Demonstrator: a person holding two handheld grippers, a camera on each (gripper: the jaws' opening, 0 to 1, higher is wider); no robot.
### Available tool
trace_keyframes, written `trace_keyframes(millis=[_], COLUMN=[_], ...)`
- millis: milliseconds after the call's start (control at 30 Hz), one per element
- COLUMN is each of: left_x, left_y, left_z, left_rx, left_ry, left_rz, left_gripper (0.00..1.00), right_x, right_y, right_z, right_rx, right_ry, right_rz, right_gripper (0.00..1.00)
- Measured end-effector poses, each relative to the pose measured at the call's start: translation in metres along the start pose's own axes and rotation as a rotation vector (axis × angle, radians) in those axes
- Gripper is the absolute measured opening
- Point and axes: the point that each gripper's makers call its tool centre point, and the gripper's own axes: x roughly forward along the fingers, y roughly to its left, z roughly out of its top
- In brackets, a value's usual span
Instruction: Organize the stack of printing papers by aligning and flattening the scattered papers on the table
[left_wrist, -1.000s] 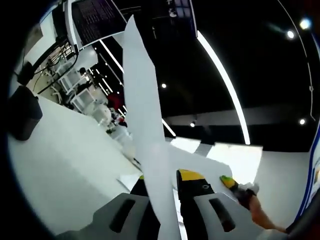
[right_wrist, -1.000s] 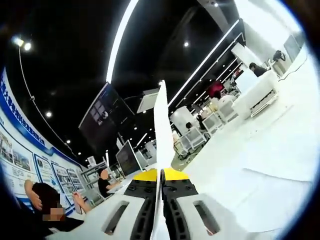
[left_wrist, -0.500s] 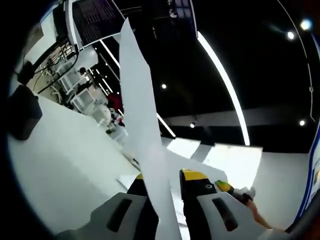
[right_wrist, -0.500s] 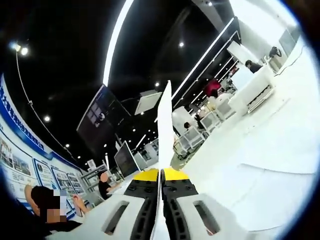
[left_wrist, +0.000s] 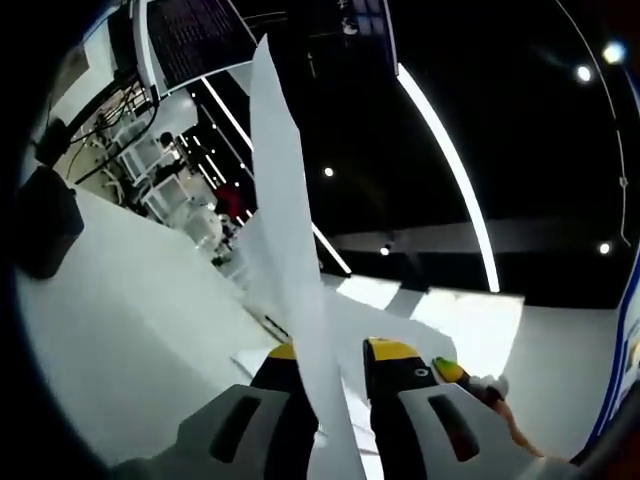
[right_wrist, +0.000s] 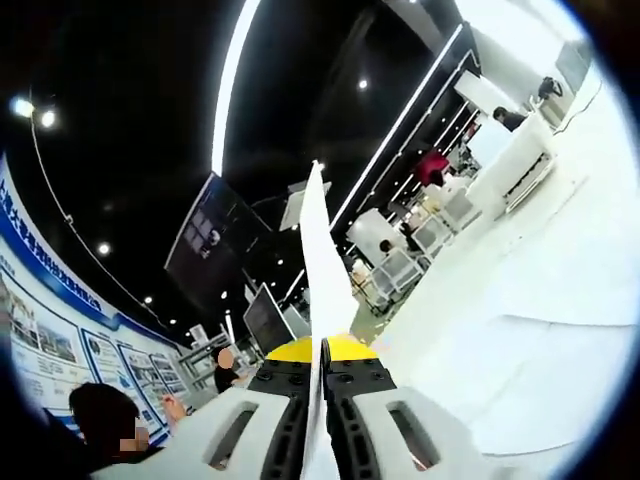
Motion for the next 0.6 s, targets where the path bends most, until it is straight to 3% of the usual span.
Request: trace_keyframes(millis=[200,600], left_x=[-0.001,-0.001], left_y=[0.000,-0.002], left_z=[0.001,0.000], left_rx=[-0.014,-0.021], left_ry=[-0.005,-0.004], left_rz=[-0.007,-0.010], left_gripper=[0.21,0.22], right_x=[0.006,0.017], right_y=[0.007,0.017], right_z=[-0.003,-0.028], right_rx=[0.033,0.025], right_ry=[-0.004,0.025], right_rz=[0.028,0.044], right_gripper=[0.00,0.00])
